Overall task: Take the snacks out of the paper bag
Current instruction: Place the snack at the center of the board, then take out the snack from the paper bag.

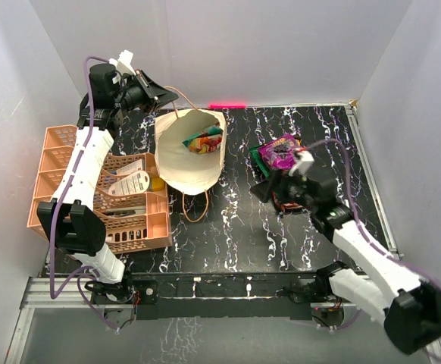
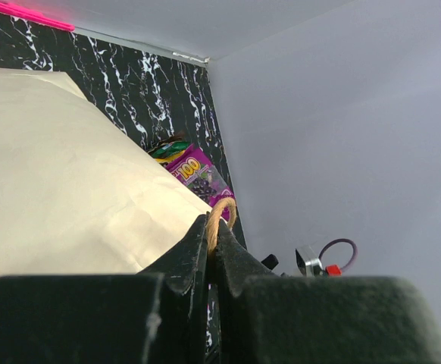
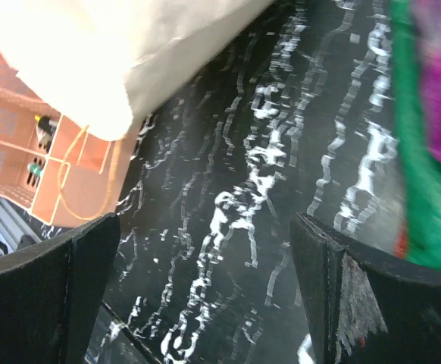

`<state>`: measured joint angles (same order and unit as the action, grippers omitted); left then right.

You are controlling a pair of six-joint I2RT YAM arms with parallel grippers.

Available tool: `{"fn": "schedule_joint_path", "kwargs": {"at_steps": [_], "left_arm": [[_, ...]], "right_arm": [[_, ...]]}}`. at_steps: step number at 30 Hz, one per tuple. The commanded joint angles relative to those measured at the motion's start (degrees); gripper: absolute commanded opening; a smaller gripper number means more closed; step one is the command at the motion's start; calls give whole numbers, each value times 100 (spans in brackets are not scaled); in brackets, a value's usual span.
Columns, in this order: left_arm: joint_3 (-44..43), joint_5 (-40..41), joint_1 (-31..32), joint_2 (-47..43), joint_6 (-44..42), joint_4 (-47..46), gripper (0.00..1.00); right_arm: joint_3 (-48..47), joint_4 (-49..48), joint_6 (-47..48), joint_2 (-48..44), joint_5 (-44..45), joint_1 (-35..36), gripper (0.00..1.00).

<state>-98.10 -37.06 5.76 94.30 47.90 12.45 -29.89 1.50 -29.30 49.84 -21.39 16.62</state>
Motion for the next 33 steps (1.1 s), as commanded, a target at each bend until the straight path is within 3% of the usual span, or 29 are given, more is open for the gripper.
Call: {"fn": "schedule_joint_path", "kwargs": {"at_steps": [1,5,9,14,17,22,28,33], "left_arm": [[20,-89,4,-366,-6,-36,0],[203,-209,82,-397,113,-183,0],[350,-246,165,-473,130,-206,0],[603,-272,339,-673,237,-357,0],[781,-254,474,-802,245,-397,0],[963,-273,601,-923,332,-519,0],[826,-290,632,-912,330,-516,0],[806,-346,637,-908,332,-514,0]], "right_arm": [[-1484,282,588,714,1765,1788,98],[-2342,105,1833,1375,2360,3100,98],[-3027,150,4255,2163,2335,4105,98],[-3026,-542,6659,2638,2268,4287,100],[-3095,-852,7672,2997,2516,4284,94],[-3410,-1206,8217,3756,2713,3908,68],[-3652,-1472,8165,4445,2704,3616,63],[-3769,-2010,7598,4822,2521,3349,63]]}}
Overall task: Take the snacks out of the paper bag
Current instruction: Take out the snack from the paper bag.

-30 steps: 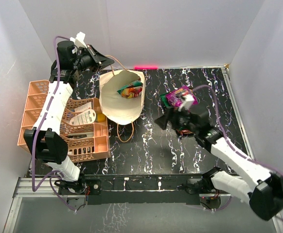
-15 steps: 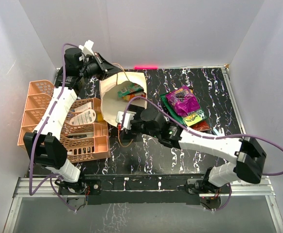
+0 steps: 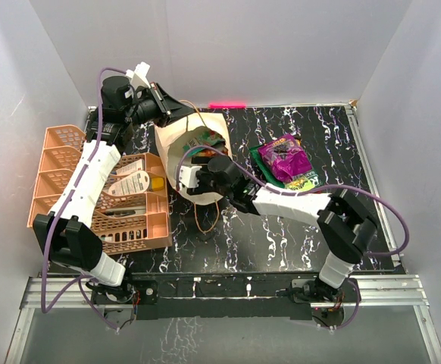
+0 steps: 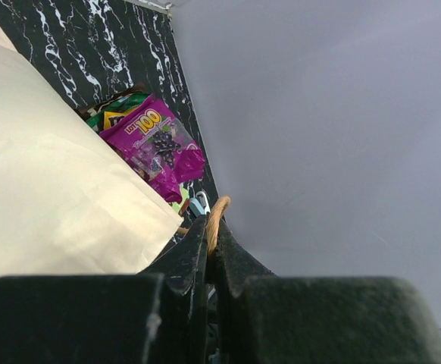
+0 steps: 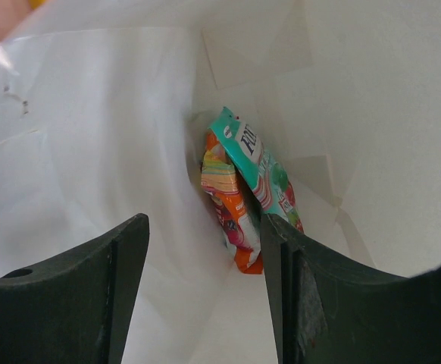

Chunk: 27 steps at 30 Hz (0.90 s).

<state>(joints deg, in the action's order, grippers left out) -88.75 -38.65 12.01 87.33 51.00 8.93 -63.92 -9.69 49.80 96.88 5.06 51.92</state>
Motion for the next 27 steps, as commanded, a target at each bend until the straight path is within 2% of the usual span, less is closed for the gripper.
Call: {"fn": "schedule_joint_path", "kwargs": {"at_steps": [1,5,17,27], "left_arm": [[-130,-186,12,-216,-1,-137,0],[-134,-169,12,-244,-46,-91,0],[-150,-241,9,-277,-29,-85,0],[-204,-244,12,-308,-97,12,0]], "right_arm": [[-354,-997,-395,166,-340,-274,63],[-283,-1393,-261,488,-961,-551,66],[-887,-1943,161,1477,-1572,-897,68],[-1799,-1805,427,2350,-1115,-934,68]]}}
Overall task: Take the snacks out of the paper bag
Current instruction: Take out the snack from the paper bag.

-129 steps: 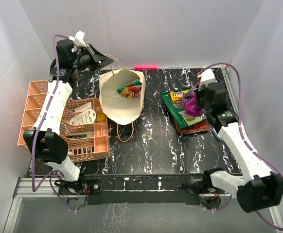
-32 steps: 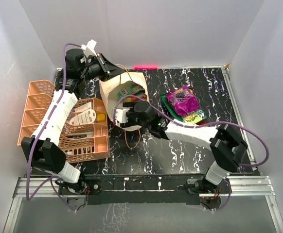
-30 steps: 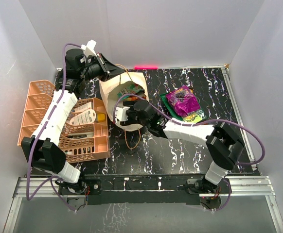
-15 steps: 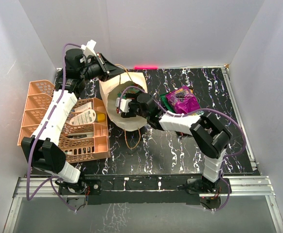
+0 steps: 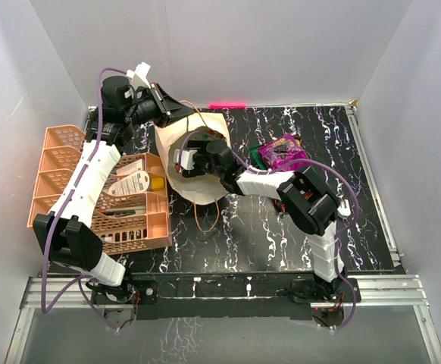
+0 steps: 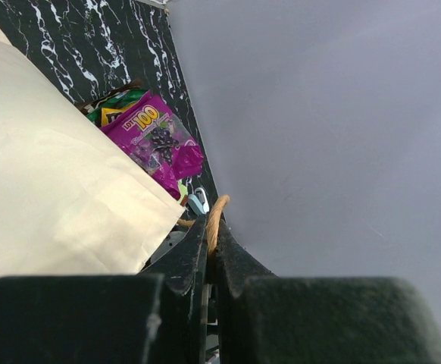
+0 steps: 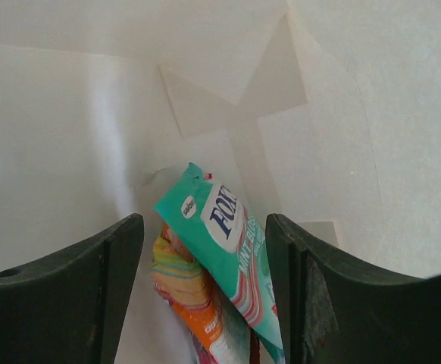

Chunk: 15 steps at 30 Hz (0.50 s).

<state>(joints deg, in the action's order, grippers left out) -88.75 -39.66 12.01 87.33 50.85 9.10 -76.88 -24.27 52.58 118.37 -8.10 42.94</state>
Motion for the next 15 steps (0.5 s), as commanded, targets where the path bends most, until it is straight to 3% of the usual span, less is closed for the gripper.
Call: {"fn": "schedule_joint_path", "kwargs": {"at_steps": [1,12,15], "left_arm": [[-204,-138,5,-312,-84,3,0],[-168,-150,12,-322,-126,32,0],[-191,-153,12,-314,-153,48,0]], "right_arm": [[-597,-282,170,263,210,-47,69],[-1577,366,439,965,610,-93,71],[-1916,673,596,1183,893,-89,76]]}}
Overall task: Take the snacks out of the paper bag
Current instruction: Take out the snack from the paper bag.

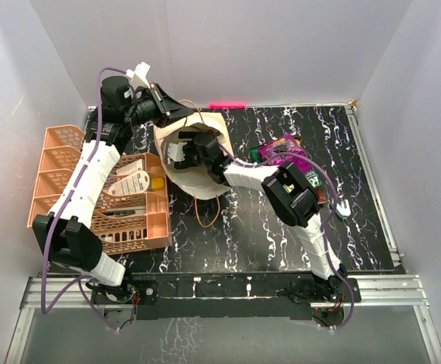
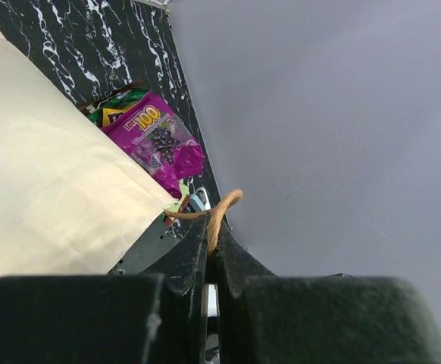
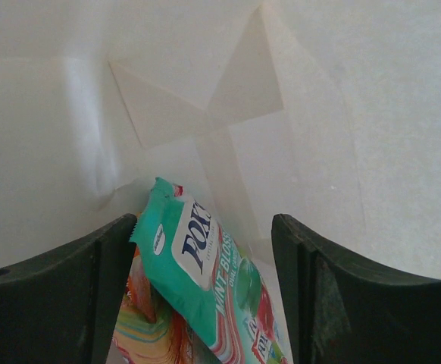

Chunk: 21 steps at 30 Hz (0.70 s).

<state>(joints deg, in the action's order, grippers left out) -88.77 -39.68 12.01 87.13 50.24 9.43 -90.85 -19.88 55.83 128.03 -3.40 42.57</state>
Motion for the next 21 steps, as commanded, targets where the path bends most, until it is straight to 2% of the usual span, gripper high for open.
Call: {"fn": "schedule_joint_path", "kwargs": {"at_steps": [1,4,7,9,11,16,17,21], "left_arm": [[-193,-146,10,-288,-93,15,0],[-185,-158,12,-271,-98,10,0],[-176,-164,12,-245,-101,6,0],[-161,-155,12,-249,-109,17,0],[-158,-146,12,-248,-130,30,0],[-213,-73,11,-225,-170,73,0],[-237,-57,12,-208,-191,95,0],[-358,11,11,-141,-238,160,0]], "right_arm": [[-625,297,304,281,525,-49,77],[-877,479,406,432,768,-53,76],[-1020,616,475,452,745,-55,68],[-1128,745,531,452,730,-58,56],[-1265,937,574,455,722,-69,39],[-1251,1404,635,186,371,-66,11],[-1153,1378,622,67,339,-69,8],[-571,1090,483,-495,232,-44,8]]}}
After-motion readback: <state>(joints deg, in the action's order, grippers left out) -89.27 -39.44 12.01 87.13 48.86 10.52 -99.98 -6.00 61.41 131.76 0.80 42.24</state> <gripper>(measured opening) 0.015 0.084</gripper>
